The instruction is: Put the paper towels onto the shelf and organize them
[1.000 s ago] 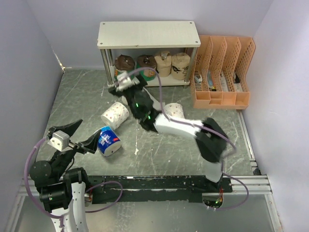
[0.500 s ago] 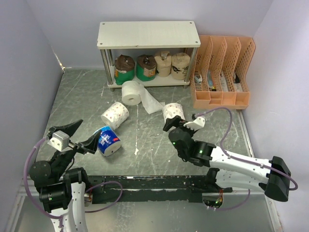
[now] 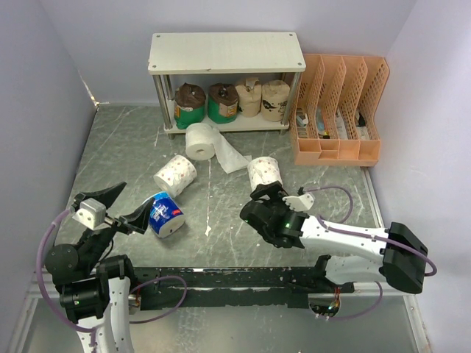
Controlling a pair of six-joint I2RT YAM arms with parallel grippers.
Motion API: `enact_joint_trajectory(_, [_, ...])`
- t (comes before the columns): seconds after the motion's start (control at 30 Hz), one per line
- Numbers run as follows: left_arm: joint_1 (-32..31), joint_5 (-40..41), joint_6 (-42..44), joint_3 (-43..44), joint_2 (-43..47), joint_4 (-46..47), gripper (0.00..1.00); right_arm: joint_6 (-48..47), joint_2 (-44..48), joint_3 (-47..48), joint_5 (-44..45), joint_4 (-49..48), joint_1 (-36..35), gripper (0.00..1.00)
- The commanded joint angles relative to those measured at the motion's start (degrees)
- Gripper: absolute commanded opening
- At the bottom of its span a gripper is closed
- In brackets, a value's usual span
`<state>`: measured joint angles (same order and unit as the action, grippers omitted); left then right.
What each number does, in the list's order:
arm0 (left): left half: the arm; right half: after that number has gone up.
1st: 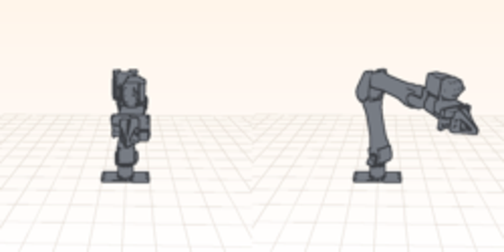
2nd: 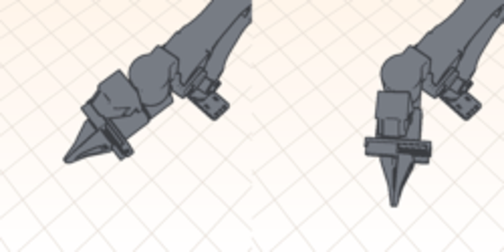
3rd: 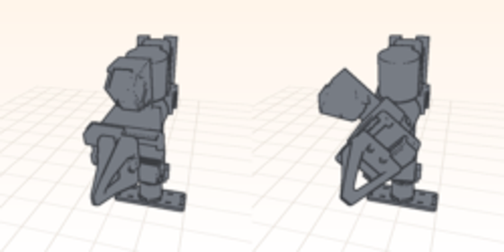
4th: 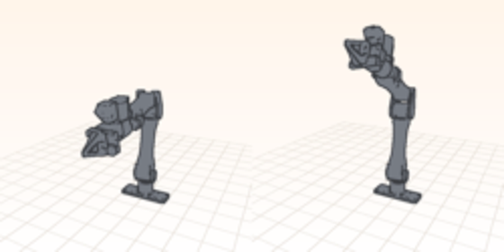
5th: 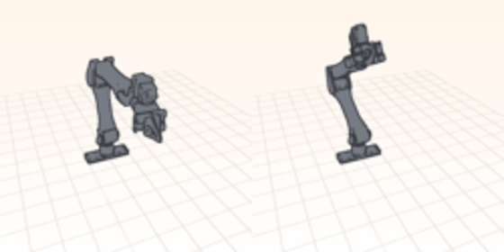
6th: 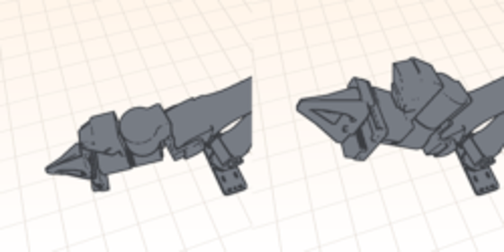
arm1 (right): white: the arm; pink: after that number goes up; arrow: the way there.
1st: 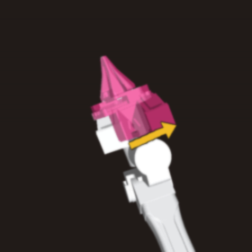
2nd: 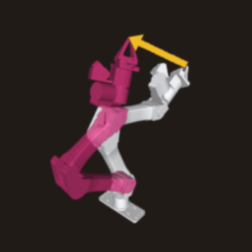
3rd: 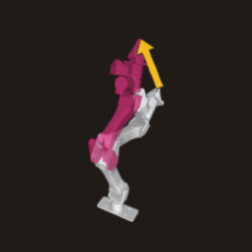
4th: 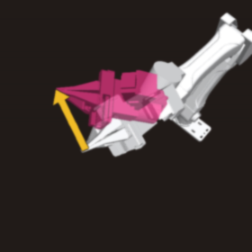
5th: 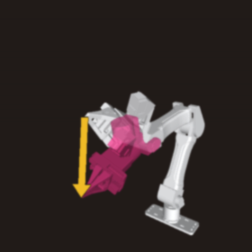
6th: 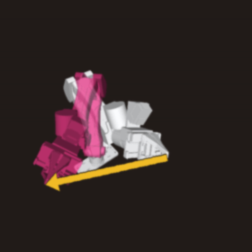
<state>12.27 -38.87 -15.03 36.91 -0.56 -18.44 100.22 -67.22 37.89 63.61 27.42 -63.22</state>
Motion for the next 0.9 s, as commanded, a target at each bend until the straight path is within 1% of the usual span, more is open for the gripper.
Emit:
enact_joint_trajectory(0.0, [0.3,0.6,0.0,1.2,0.7,0.0,0.99,9.5,-0.2,-1.7,4.6,-0.4,1.2,0.85])
enact_joint_trajectory(0.07, [0.3,0.6,0.0,1.2,0.6,-0.1,0.99,9.8,-0.2,-2.9,3.5,-2.5,2.2,0.84])
enact_joint_trajectory(0.17, [0.3,0.6,0.1,1.1,0.6,0.0,0.99,7.1,-0.2,-4.5,1.9,-7.6,4.4,0.83])
enact_joint_trajectory(0.3, [0.5,0.6,0.1,1.2,0.6,-0.1,0.99,2.2,-2.2,-3.6,-0.9,-10.1,9.4,0.83])
enact_joint_trajectory(0.47, [0.6,0.7,0.1,1.2,0.6,-0.1,0.99,-5.8,-5.3,-4.7,-8.2,-19.9,16.3,0.84])
enact_joint_trajectory(0.57, [0.6,0.7,0.1,1.2,0.6,-0.1,0.99,-7.9,-8.3,-3.8,-10.2,-22.4,18.0,0.85])
enact_joint_trajectory(0.67, [0.6,0.6,0.0,1.2,0.6,-0.1,0.99,-10.4,-10.9,-4.2,-13.0,-27.3,19.4,0.85])
enact_joint_trajectory(0.73, [0.7,0.6,0.1,1.2,0.6,0.0,0.99,-11.7,-12.0,-5.1,-15.0,-30.3,20.5,0.81])
enact_joint_trajectory(0.83, [0.8,0.5,0.0,1.0,0.6,0.1,0.99,-12.0,-13.5,-5.5,-16.1,-31.9,21.5,0.72])
enact_joint_trajectory(0.87, [0.8,0.5,0.0,1.1,0.6,0.1,0.99,-12.6,-13.7,-5.4,-15.7,-32.0,21.6,0.66])
